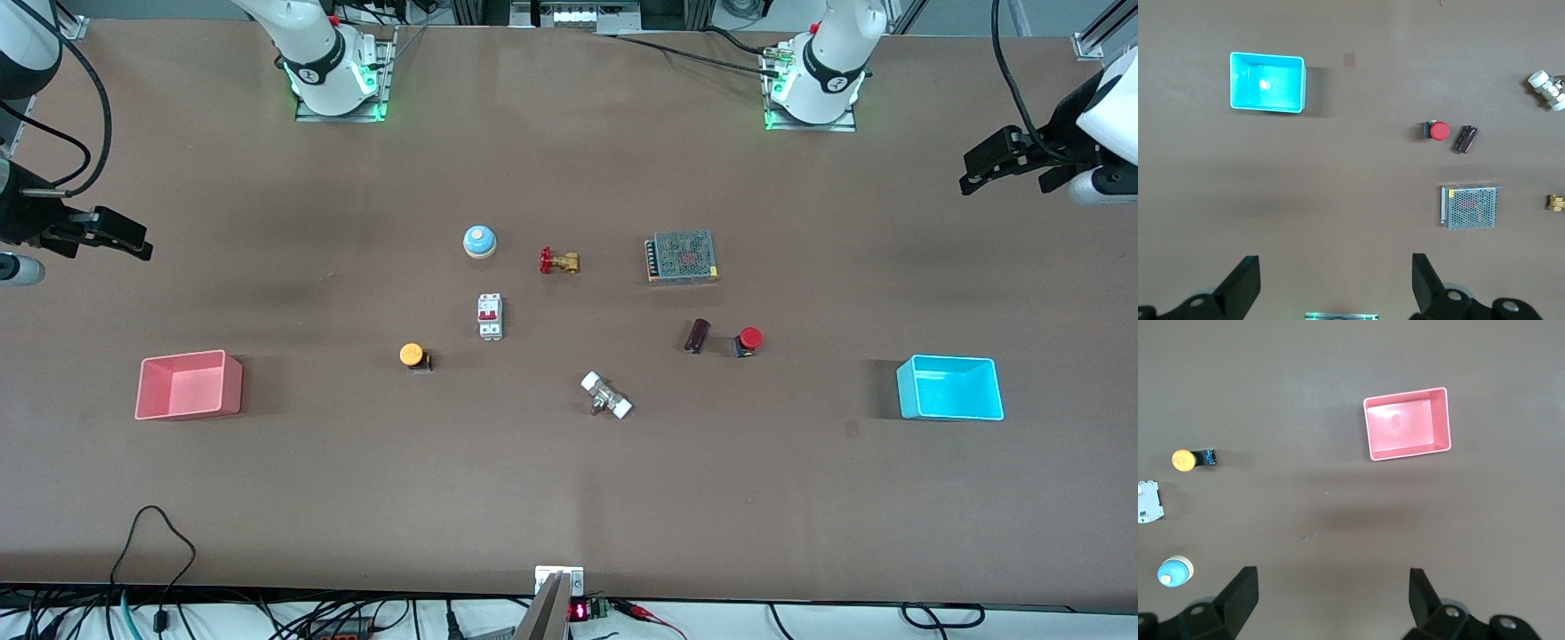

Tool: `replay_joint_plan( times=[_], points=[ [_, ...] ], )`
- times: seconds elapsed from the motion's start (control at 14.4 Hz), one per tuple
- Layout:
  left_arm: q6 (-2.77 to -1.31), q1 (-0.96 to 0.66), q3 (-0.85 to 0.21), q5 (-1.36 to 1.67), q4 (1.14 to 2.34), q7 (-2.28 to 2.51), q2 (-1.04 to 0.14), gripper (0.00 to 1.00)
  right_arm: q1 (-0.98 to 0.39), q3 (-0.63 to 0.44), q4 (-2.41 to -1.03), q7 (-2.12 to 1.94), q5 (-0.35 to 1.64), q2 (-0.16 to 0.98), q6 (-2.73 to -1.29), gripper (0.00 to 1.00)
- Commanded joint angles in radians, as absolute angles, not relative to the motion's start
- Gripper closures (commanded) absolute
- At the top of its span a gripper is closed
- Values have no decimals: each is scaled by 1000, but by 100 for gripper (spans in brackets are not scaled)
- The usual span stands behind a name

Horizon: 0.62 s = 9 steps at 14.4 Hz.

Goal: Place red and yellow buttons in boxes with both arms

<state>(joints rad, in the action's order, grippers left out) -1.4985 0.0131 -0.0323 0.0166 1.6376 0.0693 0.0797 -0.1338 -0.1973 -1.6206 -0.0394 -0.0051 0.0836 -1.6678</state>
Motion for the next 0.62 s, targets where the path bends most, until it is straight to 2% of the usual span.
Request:
replay_joint_plan(
  times=[0.0,0.35,0.55],
  points=[
    [-1505,17,-41,0,1637,60,80,0,-133,-195,-1618,-46,3,78,-1661,0],
    [-1503,17,-41,-2,1637,60,78,0,-135,-193,-1606,-45,11,86,-1654,0],
    [-1488,6,-41,2,1593,69,49,0,-133,-193,-1606,-41,24,97,-1646,0]
  ],
)
